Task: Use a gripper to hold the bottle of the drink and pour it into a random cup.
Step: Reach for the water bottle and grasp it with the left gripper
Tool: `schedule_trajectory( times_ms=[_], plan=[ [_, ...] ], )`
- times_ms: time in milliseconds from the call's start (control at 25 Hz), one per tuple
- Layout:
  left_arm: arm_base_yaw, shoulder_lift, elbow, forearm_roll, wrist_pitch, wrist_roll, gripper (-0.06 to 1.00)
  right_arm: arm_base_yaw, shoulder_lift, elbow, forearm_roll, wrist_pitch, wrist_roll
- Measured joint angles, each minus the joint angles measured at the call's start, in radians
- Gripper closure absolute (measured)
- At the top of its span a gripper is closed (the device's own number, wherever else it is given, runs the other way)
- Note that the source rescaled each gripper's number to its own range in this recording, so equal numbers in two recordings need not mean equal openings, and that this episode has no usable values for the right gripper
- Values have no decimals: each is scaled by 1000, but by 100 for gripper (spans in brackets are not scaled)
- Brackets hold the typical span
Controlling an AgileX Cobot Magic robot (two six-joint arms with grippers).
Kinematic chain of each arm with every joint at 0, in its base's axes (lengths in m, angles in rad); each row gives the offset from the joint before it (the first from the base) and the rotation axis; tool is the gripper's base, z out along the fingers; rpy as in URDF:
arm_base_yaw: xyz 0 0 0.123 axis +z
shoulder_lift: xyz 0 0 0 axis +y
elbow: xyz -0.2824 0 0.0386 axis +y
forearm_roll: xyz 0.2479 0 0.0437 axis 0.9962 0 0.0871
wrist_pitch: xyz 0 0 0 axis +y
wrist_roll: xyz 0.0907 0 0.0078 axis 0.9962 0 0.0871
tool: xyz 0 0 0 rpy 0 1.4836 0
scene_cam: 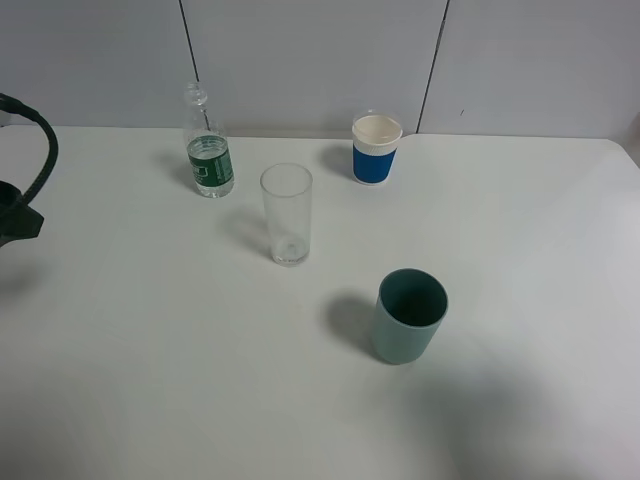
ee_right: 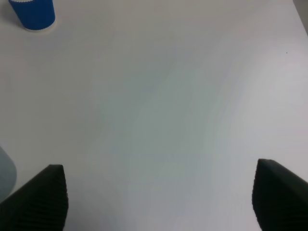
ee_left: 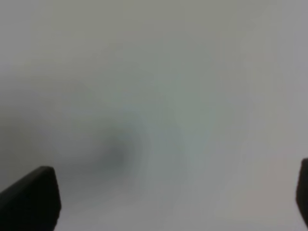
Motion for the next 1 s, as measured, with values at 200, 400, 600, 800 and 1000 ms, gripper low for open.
schedule_trajectory(
  times_ms=[200,400,600,800,1000],
  plan=[
    [0,99,0,7,-56,7,-6,0,0,0,0,0,0],
    [0,187,0,7,-143,11,-6,0,0,0,0,0,0],
    [0,272,0,18,-268,12,-6,0,0,0,0,0,0],
    [0,376,0,44,-377,14,-6,0,0,0,0,0,0],
    [-21,467,0,87,-474,2,-6,0,0,0,0,0,0]
  ],
)
